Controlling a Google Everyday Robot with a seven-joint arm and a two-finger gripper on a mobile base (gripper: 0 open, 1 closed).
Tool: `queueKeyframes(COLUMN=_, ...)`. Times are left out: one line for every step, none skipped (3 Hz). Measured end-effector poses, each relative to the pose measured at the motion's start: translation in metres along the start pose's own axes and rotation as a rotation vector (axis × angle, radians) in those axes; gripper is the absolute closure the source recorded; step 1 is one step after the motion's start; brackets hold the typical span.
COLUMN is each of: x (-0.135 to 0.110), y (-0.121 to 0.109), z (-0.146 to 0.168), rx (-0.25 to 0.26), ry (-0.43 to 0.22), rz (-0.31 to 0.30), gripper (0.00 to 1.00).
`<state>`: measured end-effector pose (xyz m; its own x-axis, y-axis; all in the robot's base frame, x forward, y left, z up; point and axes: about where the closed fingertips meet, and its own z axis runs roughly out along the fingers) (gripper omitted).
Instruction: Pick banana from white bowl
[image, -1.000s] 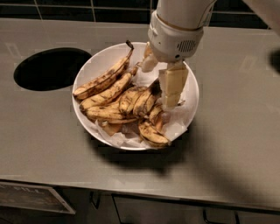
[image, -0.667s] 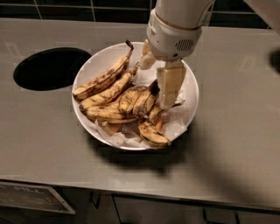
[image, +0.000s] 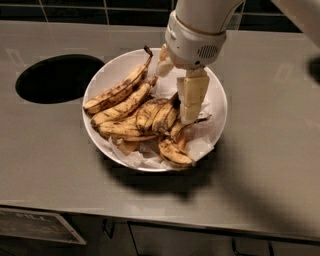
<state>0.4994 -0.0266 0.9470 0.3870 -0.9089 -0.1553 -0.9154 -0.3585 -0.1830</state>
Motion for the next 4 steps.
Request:
queueKeyframes(x=-0.003, y=-0.008, z=0.012, rx=-0.026, ry=-0.025, rz=-0.034, gripper=0.23)
queueKeyframes(x=-0.008, y=-0.012, z=0.021, rx=-0.052, ry=-0.042, rz=-0.069, gripper=0.26)
queueKeyframes(x=-0.009, y=-0.012, z=0.023, rx=-0.058, ry=-0.044, rz=-0.076, gripper=0.37)
queueKeyframes(x=-0.01, y=-0.007, z=0.025, rx=-0.061, ry=-0.039, rz=-0.077, gripper=0.4)
